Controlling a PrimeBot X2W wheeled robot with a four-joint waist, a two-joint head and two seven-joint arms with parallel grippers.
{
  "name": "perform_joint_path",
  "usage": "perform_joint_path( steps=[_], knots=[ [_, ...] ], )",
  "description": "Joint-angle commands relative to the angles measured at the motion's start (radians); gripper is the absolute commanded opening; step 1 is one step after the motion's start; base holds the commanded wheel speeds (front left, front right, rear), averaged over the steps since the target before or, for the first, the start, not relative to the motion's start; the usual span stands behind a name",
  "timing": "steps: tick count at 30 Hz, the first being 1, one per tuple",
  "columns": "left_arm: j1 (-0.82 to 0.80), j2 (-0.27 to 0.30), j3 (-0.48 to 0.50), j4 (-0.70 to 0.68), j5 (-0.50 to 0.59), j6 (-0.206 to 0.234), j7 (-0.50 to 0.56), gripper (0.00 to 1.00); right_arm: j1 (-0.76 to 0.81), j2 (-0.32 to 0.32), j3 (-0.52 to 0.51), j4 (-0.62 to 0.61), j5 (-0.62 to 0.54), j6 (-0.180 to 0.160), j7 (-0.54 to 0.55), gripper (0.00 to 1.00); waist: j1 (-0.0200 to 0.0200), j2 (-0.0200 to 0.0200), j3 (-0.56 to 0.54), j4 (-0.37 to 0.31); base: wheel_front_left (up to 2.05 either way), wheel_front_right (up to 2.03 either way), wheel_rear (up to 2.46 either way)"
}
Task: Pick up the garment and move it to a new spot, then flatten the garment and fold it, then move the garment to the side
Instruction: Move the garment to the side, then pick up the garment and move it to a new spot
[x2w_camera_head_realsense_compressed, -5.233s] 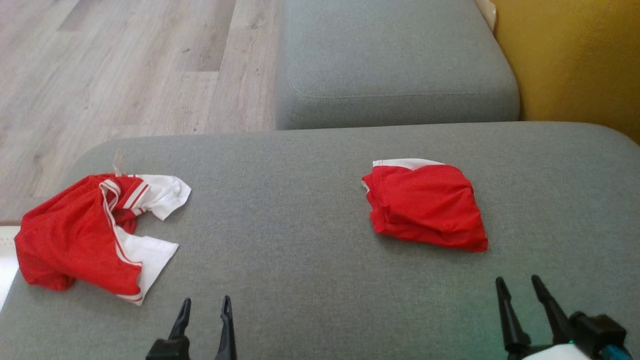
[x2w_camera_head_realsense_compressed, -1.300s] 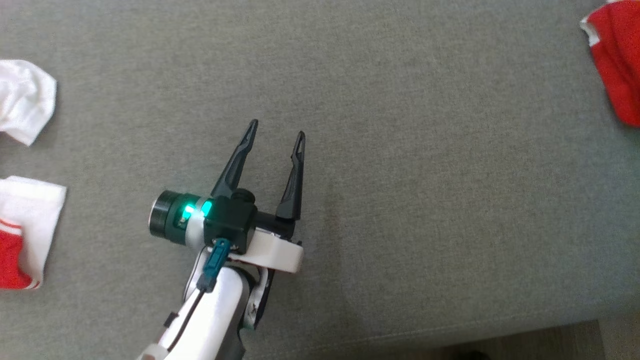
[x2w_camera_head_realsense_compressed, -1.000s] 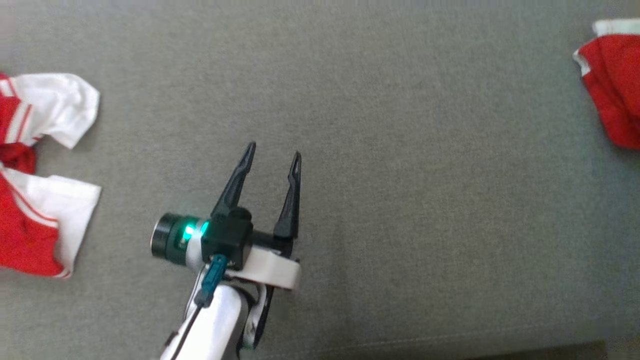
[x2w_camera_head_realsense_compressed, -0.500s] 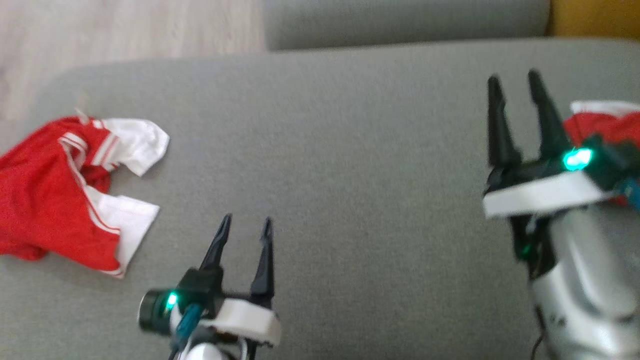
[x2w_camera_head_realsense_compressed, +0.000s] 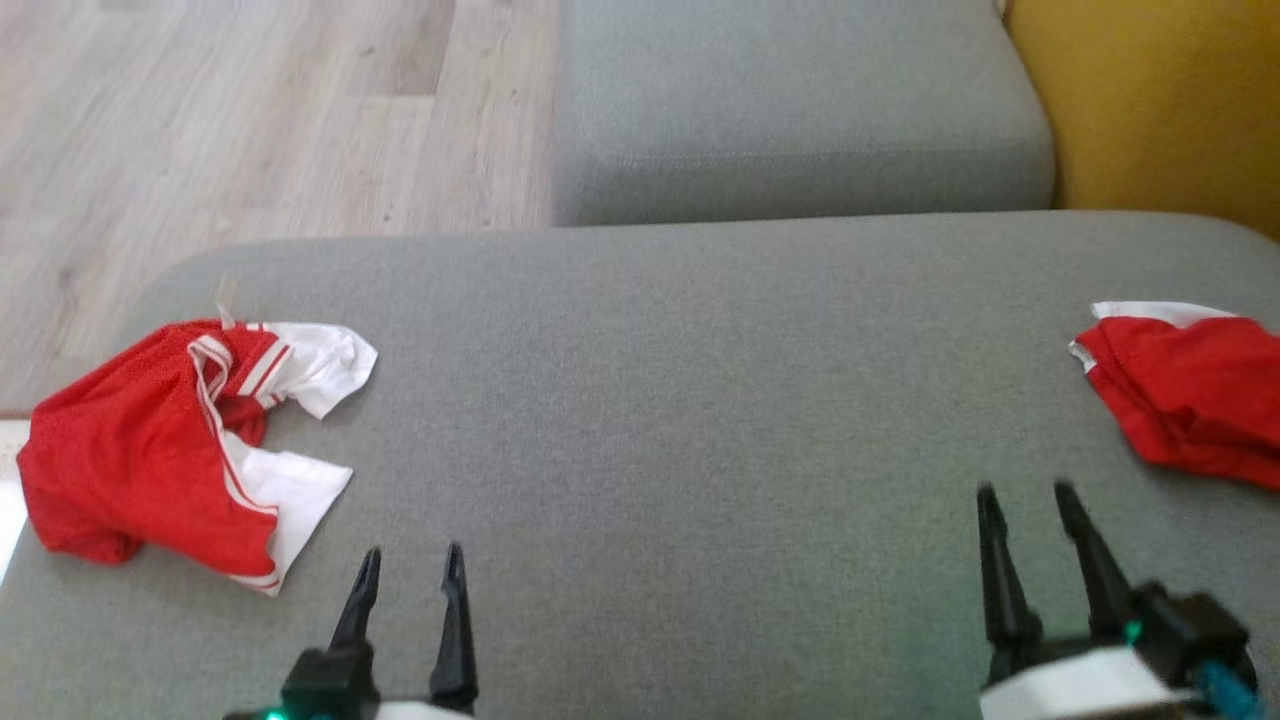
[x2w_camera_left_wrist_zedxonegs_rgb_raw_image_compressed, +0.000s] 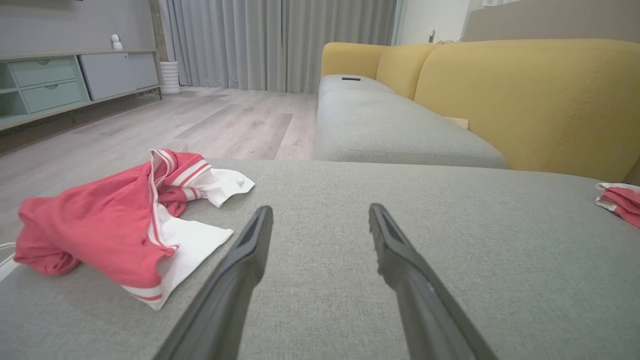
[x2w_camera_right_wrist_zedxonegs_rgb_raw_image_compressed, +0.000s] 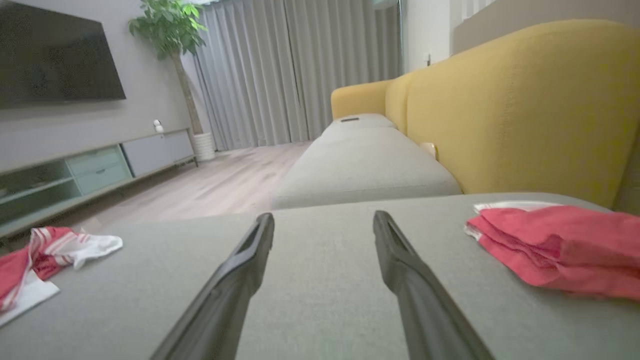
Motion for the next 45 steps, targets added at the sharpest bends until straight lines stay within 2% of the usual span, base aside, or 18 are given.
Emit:
perform_joint_path(
  steps=[1,6,13,33,39,45],
  knots=[
    [-0.009,-0.005,0.049,-0.045,0.01,0.004,-0.005,1.0,-0.013,0.005,0.003,-0.023,-0.039,-0.001,-0.006,1.0,0.0001,0.0,-0.019,-0.008,0.0,0.0,0.0],
    [0.045,-0.005,0.073,-0.064,0.032,-0.028,-0.005,1.0,0.038,0.008,-0.042,0.01,-0.088,-0.001,-0.006,1.0,0.0001,0.0,-0.039,-0.016,0.0,0.0,0.0],
    [0.056,-0.005,0.094,-0.063,0.059,-0.052,-0.005,1.0,0.066,0.002,-0.01,0.06,-0.124,-0.001,-0.006,1.0,0.0001,0.0,-0.05,-0.011,0.0,0.0,0.0],
    [0.028,-0.005,0.092,-0.033,0.067,-0.05,-0.005,1.0,0.088,-0.002,0.024,0.087,-0.136,-0.001,-0.006,1.0,0.0001,0.0,-0.056,0.007,0.0,0.0,0.0],
    [0.015,-0.005,0.096,-0.02,0.07,-0.042,-0.005,1.0,0.093,0.001,0.015,0.098,-0.149,-0.001,-0.006,1.0,0.0001,0.0,-0.055,0.041,0.0,0.0,0.0],
    [0.011,-0.005,0.111,-0.011,0.082,-0.041,-0.005,1.0,0.095,0.005,0.01,0.092,-0.149,-0.001,-0.006,1.0,0.0001,0.0,-0.044,0.122,0.0,0.0,0.0]
  ],
)
